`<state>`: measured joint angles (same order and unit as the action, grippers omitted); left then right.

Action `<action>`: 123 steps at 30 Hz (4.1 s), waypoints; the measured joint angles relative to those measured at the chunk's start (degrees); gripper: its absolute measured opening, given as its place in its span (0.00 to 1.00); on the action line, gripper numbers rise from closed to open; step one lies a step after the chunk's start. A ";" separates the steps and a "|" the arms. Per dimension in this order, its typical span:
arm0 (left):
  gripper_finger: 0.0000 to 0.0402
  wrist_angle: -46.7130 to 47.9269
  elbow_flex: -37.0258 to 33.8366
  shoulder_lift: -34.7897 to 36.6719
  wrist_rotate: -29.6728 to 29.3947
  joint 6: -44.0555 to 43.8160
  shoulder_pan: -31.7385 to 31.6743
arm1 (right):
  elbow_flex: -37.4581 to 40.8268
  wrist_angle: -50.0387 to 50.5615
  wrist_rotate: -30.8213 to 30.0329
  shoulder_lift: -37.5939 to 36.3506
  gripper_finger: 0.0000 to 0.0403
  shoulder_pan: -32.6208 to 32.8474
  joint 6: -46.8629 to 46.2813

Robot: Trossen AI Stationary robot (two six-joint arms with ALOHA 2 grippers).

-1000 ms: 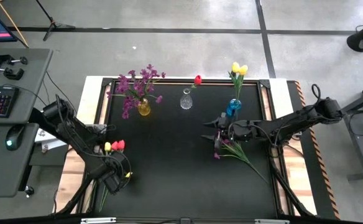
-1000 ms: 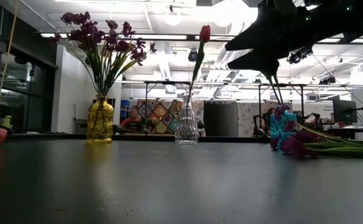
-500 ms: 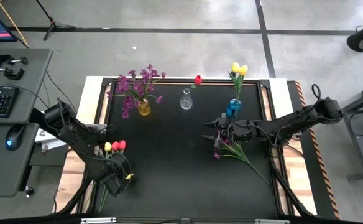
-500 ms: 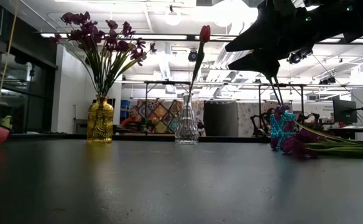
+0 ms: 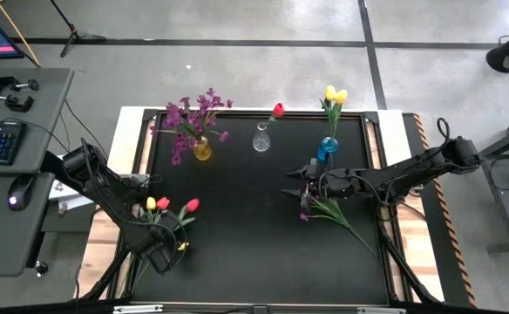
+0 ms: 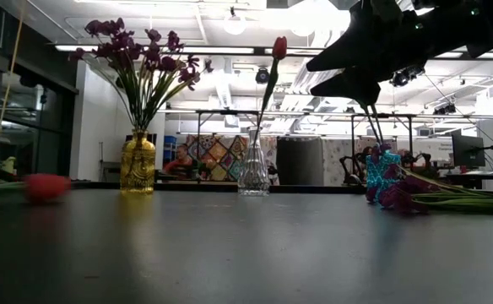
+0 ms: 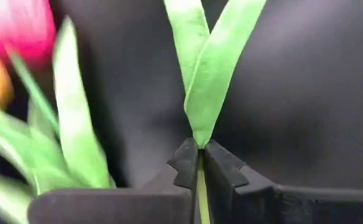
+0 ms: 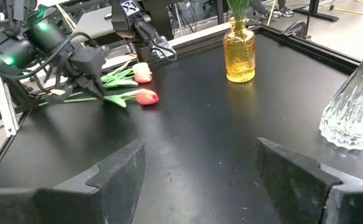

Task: Sort flowers into vase by color
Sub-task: Put the right red flower into the transparent flower vase, then put the red flower into the transparent flower vase

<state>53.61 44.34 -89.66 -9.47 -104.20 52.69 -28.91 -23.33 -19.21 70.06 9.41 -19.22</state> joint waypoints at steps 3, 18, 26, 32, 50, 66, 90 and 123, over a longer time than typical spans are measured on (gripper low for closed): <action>0.01 0.78 1.63 0.46 -7.58 4.13 -0.72 | 0.02 -0.03 0.14 0.00 0.71 0.00 -0.24; 0.00 -30.65 6.93 4.37 -50.51 61.89 -10.98 | 0.04 -1.59 0.21 -0.02 0.71 0.02 -0.24; 0.00 -75.74 3.00 4.18 -26.12 106.70 -26.95 | 0.04 -2.62 0.79 -0.02 0.71 0.02 -0.02; 0.00 -90.18 2.95 4.23 -9.36 118.14 -40.92 | 0.04 -2.64 0.78 -0.02 0.71 0.02 0.32; 0.00 -112.85 5.71 4.27 4.68 110.66 -73.30 | 0.04 -2.60 -1.89 -0.02 0.71 0.02 1.75; 0.00 -115.96 5.77 -3.73 9.27 104.90 -78.80 | 0.04 -2.62 -2.40 -0.02 0.71 0.02 1.29; 0.09 -111.97 5.82 -5.27 9.33 102.75 -78.75 | 0.04 -2.21 -2.35 -0.02 0.71 0.02 1.31; 0.50 -85.73 5.82 23.53 10.17 104.31 -76.11 | 0.04 -2.21 -2.31 -0.02 0.71 0.02 -0.02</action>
<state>-32.12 50.15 -66.13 0.70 0.11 -23.42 -28.86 -25.54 -21.52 70.04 9.43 -19.25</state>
